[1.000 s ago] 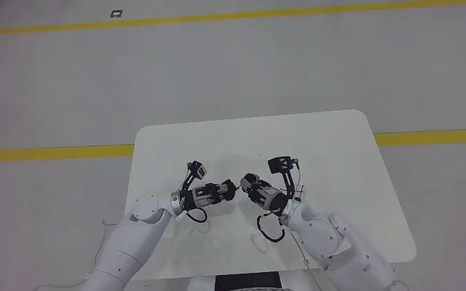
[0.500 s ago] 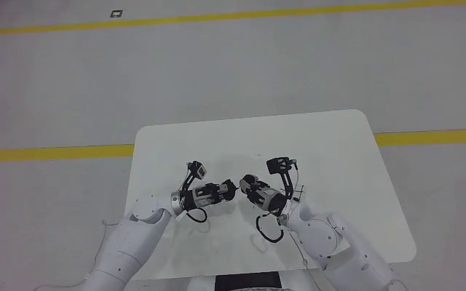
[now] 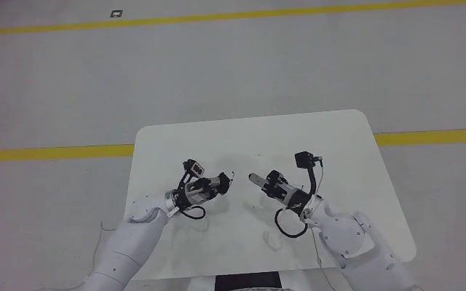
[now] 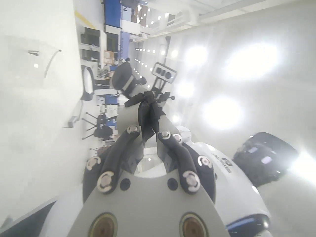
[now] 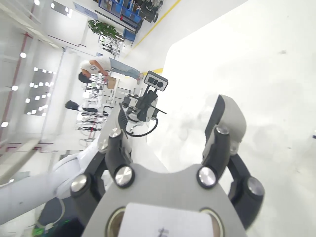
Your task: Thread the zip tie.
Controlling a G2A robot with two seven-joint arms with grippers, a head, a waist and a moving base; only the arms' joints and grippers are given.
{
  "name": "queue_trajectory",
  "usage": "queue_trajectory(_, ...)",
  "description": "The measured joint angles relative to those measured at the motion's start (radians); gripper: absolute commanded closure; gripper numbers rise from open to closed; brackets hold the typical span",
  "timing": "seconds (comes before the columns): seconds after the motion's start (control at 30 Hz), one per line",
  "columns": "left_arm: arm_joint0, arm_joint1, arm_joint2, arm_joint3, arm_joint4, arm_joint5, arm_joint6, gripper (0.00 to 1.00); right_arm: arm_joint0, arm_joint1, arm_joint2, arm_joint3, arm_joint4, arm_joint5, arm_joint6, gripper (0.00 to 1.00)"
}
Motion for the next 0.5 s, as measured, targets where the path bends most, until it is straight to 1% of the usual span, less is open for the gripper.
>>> queue_trajectory(0.07, -0.011, -0.001, -0.002, 0.027, -0.08, 0.03, -0.039, 1.0, -0.001, 0.0, 0.006, -0.001, 0.046, -0.011, 0.01, 0.0)
queue_trajectory(0.1, -0.017, -0.001, -0.003, 0.037, -0.095, 0.037, -0.046, 1.0, -0.001, 0.0, 0.006, -0.002, 0.048, -0.01, 0.01, 0.0)
queue_trajectory(0.2, -0.018, 0.0, -0.003, 0.038, -0.061, 0.036, -0.044, 1.0, -0.001, 0.0, 0.005, -0.002, 0.032, -0.008, 0.009, 0.0)
queue_trajectory(0.37, -0.016, -0.001, -0.004, 0.039, -0.065, 0.038, -0.037, 1.0, -0.002, -0.001, 0.003, 0.002, 0.04, -0.01, 0.006, 0.0)
queue_trajectory(0.43, -0.011, -0.001, -0.011, 0.044, -0.09, 0.045, -0.01, 1.0, -0.003, -0.004, -0.002, 0.02, 0.108, -0.024, 0.008, 0.0)
queue_trajectory(0.47, -0.005, -0.004, -0.012, 0.043, -0.119, 0.057, -0.015, 1.0, -0.003, -0.006, -0.003, 0.032, 0.167, -0.037, 0.018, 0.0)
queue_trajectory(0.5, 0.003, -0.008, -0.01, 0.042, -0.178, 0.082, -0.045, 1.0, 0.0, -0.009, -0.002, 0.05, 0.261, -0.057, 0.043, 0.0)
